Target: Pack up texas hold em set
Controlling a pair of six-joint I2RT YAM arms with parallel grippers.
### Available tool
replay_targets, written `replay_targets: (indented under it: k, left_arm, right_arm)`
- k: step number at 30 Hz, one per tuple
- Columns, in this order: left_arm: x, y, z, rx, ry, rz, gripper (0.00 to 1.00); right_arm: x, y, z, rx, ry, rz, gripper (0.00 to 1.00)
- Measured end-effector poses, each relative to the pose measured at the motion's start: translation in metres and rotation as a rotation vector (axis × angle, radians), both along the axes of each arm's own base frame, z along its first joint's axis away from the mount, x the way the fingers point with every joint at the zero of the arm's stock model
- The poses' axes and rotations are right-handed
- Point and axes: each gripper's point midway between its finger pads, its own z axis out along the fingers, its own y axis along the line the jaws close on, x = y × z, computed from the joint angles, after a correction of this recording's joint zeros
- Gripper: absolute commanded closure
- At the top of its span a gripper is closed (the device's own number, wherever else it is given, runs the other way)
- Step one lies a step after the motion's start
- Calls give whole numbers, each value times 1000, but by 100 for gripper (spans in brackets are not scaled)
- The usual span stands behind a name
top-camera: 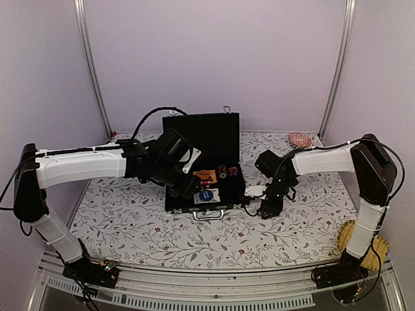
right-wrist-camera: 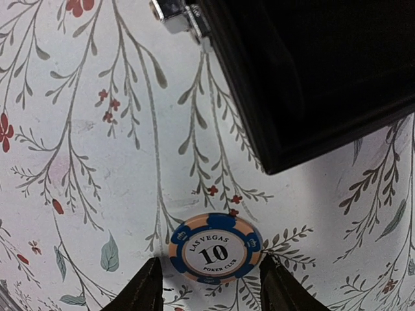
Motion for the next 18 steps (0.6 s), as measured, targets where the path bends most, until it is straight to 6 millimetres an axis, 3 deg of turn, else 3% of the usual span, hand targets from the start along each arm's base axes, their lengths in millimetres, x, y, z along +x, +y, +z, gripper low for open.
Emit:
replay_targets:
  k: [18]
  left_arm:
    - [2, 3, -2, 10, -12, 15, 44]
  right_arm:
    - [5, 7, -2, -31, -21, -31, 52]
